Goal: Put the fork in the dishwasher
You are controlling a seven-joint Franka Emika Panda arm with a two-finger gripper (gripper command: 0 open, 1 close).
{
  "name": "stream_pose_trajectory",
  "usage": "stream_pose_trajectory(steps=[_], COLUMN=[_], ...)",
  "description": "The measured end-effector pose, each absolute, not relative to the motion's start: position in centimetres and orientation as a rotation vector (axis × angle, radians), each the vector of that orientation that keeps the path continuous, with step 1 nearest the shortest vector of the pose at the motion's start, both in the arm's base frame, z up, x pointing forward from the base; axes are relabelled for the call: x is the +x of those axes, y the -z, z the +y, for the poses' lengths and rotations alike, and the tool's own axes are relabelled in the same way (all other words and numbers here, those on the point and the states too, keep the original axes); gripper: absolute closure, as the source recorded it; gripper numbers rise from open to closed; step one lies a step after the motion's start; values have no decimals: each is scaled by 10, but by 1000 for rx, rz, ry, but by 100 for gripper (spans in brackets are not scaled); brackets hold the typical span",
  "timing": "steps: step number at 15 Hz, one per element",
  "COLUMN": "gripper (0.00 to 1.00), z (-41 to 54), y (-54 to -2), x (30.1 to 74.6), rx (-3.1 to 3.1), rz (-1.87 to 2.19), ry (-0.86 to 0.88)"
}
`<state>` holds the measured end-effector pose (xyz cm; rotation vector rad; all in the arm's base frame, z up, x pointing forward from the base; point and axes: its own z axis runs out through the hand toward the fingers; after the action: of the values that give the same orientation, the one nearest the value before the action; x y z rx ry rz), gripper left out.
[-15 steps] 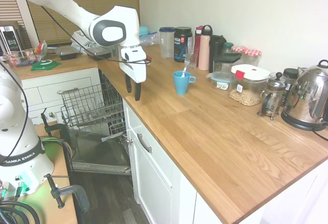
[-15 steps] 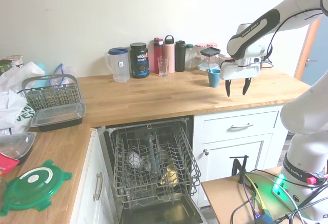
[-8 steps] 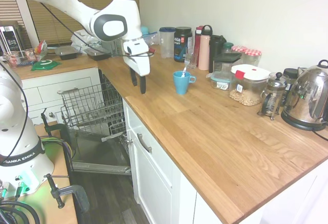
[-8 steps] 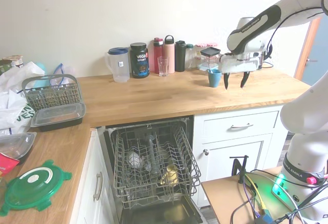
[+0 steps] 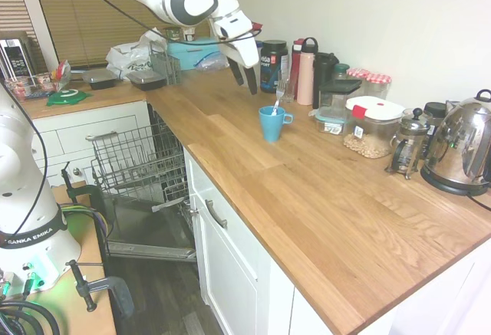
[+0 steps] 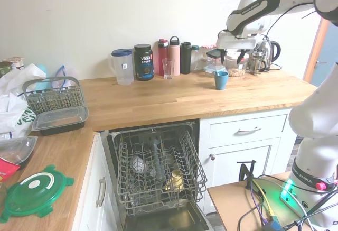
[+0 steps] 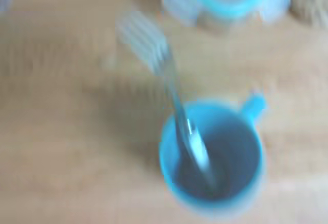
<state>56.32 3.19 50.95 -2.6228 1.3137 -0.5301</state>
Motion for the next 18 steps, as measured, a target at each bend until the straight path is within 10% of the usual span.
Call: stream_pose_trajectory(steps=[6,7,18], gripper=[0,100,100], z=[64,64,70], y=[-490,-487,-467], x=[638,643,671], rx=[-2654,-2659,-2670], rz=[1346,1350,1408], ry=[553,550,651])
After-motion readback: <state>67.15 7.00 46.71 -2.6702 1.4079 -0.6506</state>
